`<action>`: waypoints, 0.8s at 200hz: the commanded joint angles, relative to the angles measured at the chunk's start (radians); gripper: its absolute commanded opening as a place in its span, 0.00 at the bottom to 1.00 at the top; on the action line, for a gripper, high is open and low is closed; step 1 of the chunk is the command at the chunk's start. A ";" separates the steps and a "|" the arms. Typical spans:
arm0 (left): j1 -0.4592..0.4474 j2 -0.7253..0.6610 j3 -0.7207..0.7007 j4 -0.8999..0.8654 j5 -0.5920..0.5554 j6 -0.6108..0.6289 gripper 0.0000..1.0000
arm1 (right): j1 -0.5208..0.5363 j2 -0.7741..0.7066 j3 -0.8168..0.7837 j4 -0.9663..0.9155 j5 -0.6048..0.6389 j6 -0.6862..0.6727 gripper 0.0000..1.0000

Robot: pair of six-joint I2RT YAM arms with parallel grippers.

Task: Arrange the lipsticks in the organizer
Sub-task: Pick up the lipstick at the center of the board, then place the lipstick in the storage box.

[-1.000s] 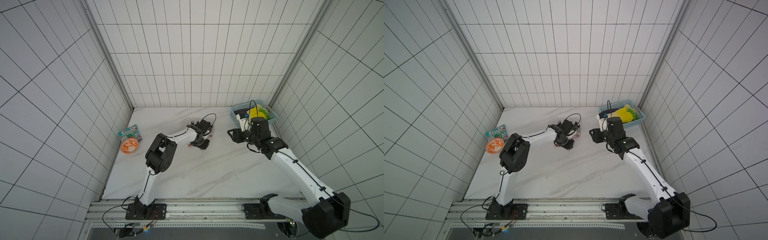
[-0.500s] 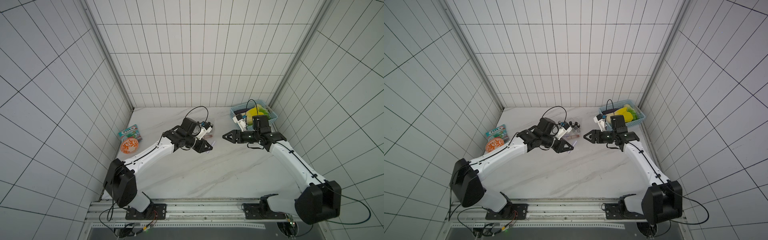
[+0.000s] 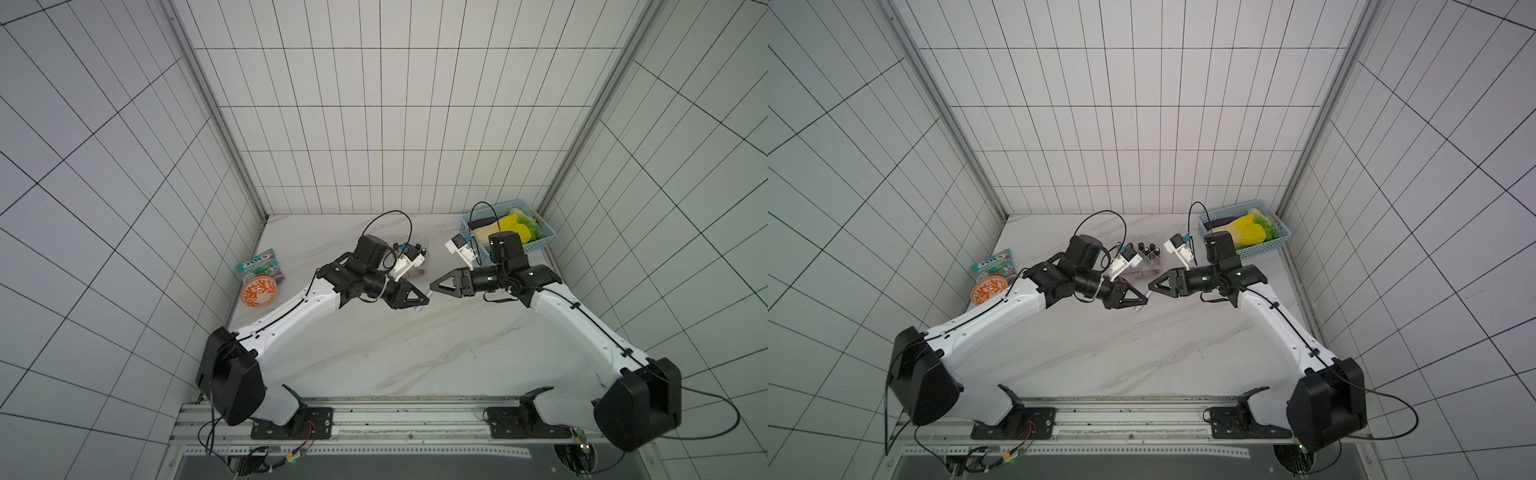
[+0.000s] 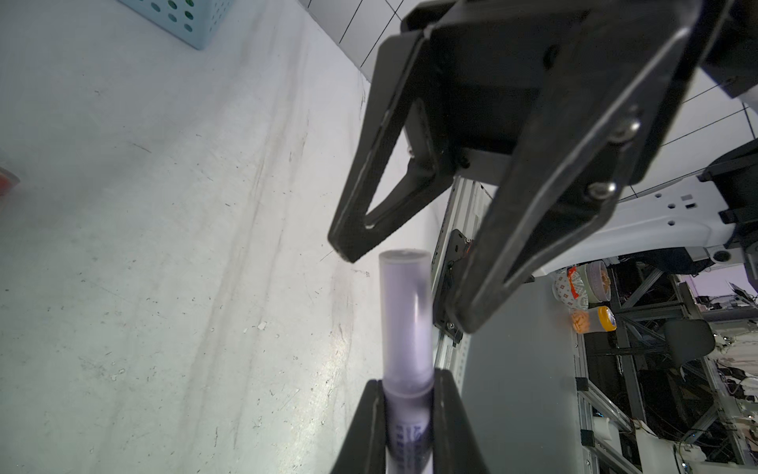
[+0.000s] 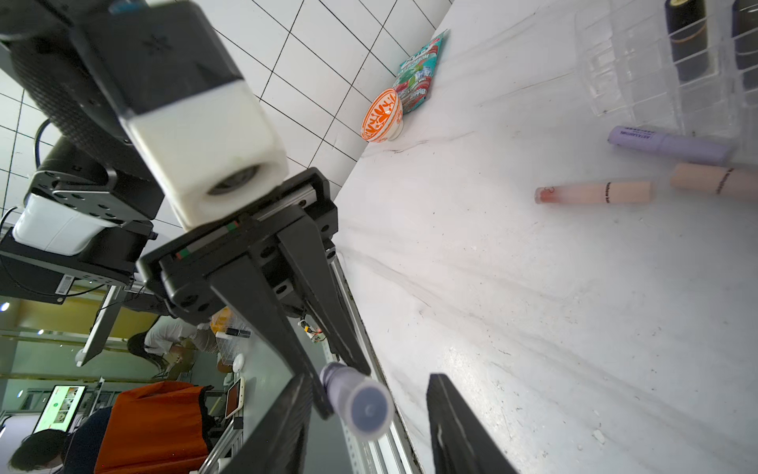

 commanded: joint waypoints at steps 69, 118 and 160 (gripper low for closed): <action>0.016 -0.039 -0.011 0.044 0.016 -0.025 0.36 | 0.016 -0.031 0.048 0.026 -0.049 0.002 0.12; 0.027 -0.168 -0.034 0.048 -0.320 -0.056 0.90 | 0.012 -0.040 0.082 0.050 0.211 0.005 0.10; 0.054 -0.325 -0.150 0.166 -0.599 -0.096 0.93 | 0.011 0.079 0.144 0.098 0.546 -0.039 0.10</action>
